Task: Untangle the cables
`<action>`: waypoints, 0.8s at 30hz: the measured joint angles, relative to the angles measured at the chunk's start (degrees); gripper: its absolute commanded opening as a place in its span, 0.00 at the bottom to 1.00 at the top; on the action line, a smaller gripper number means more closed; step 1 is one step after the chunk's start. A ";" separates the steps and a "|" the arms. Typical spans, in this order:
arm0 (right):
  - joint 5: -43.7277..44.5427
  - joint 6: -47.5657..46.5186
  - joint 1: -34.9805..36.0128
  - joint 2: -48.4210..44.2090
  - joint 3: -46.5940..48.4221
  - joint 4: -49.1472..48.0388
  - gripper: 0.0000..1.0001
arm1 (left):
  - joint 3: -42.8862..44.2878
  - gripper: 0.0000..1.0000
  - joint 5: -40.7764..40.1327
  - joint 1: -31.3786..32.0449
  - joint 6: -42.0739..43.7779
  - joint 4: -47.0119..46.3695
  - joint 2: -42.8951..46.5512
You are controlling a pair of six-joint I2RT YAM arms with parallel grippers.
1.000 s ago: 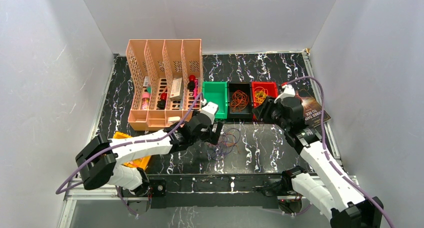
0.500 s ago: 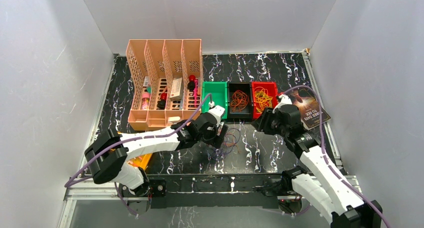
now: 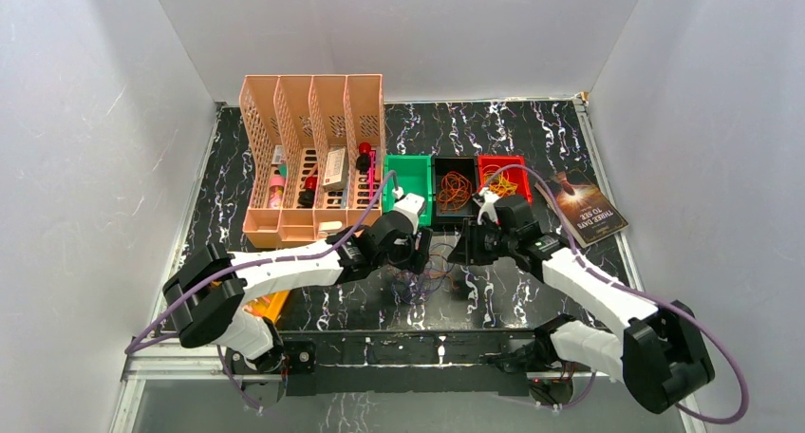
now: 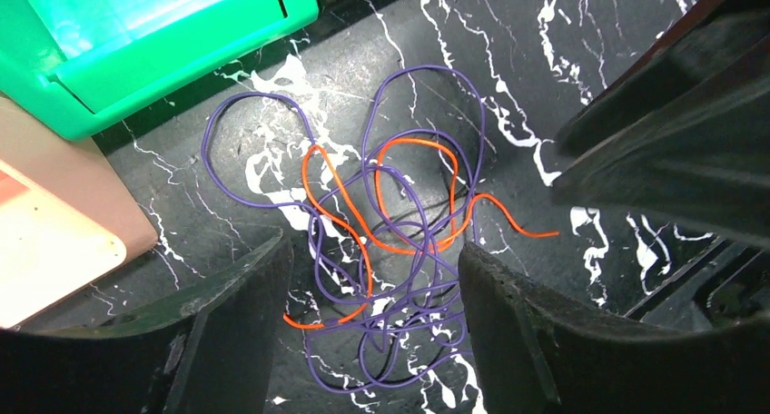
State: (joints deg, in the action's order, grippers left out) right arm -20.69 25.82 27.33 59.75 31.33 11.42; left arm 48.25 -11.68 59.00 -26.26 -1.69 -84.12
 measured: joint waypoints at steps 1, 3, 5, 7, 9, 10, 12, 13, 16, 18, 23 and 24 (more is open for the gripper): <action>0.24 -0.31 1.01 1.22 0.00 -0.20 0.40 | 0.00 0.64 0.00 0.00 -0.46 -0.37 0.00; 0.61 -0.70 2.49 3.10 0.00 -0.96 0.40 | -0.11 0.63 0.04 0.00 -1.16 -1.09 0.00; 0.92 -1.05 3.58 5.01 0.02 -2.25 0.40 | -0.37 0.63 0.11 0.00 -1.57 -1.64 0.00; 1.29 -1.66 4.33 7.15 0.22 -3.50 0.40 | -1.05 0.63 0.17 0.00 -1.86 -2.12 0.00; 1.57 -2.12 4.87 9.33 0.61 -4.52 0.40 | -1.88 0.63 0.20 0.00 -1.92 -2.16 0.00; 1.81 -2.27 5.05 10.38 0.92 -4.90 0.40 | -2.16 0.63 0.20 0.00 -1.95 -2.12 0.00; 2.23 -2.56 5.25 12.20 1.44 -5.90 0.40 | -2.75 0.63 0.17 0.00 -1.95 -2.10 0.02; 2.43 -2.75 5.38 13.07 1.70 -6.25 0.40 | -2.89 0.63 0.17 0.00 -1.95 -2.03 0.02; 2.99 -3.41 5.62 15.21 2.23 -7.43 0.39 | -2.91 0.63 0.17 0.00 -1.95 -2.14 0.04; 3.58 -3.65 5.77 16.46 2.34 -8.13 0.38 | -2.91 0.63 0.17 0.00 -1.99 -2.12 0.07; 4.00 -3.80 5.86 18.03 2.34 -9.51 0.37 | -2.91 0.63 0.17 0.00 -2.10 -2.12 0.13; 3.93 -3.82 5.88 18.36 2.34 -9.92 0.37 | -2.91 0.63 0.17 0.00 -2.08 -2.12 0.17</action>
State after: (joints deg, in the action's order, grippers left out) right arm -16.75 22.00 33.21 78.11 33.67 1.50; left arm 45.34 -11.51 59.00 -28.34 -3.81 -83.94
